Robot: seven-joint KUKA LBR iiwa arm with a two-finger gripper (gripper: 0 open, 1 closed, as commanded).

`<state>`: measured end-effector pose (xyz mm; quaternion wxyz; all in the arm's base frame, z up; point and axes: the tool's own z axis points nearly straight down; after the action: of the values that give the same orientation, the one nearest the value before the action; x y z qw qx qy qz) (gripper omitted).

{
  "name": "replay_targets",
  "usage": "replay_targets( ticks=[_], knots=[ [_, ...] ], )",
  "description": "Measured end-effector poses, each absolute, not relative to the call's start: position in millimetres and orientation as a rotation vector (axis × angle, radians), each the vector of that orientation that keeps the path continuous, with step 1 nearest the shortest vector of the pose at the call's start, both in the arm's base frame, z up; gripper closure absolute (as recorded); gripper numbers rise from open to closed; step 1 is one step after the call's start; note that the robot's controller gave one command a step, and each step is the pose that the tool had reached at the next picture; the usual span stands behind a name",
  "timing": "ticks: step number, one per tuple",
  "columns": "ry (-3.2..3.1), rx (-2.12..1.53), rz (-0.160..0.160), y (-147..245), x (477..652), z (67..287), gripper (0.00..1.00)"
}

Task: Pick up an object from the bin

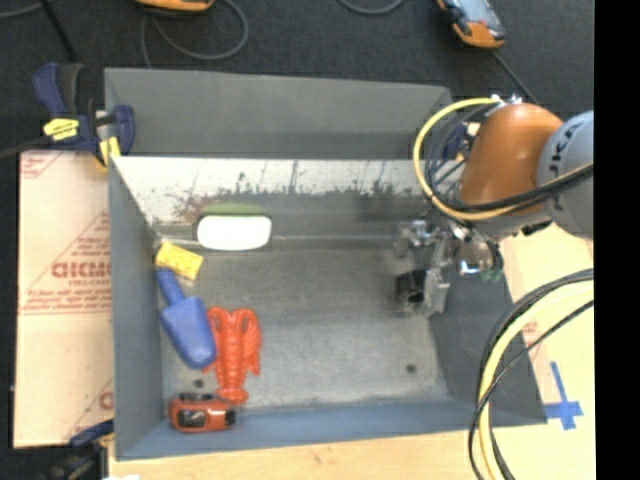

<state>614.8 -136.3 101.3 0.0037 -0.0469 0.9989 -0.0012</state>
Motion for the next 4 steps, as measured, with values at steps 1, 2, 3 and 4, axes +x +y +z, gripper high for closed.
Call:
replay_targets(
  ticks=[1,2,3,4],
  knots=[
    [3.131,-0.251,-0.001,-150,605.6,108,0.0],
    [3.001,-0.905,-0.006,-158,617.6,112,0.0],
    [3.035,-0.768,0.003,-158,620.6,84,0.0],
    [2.975,-0.975,0.008,-157,617.6,76,1.0]
  ],
)
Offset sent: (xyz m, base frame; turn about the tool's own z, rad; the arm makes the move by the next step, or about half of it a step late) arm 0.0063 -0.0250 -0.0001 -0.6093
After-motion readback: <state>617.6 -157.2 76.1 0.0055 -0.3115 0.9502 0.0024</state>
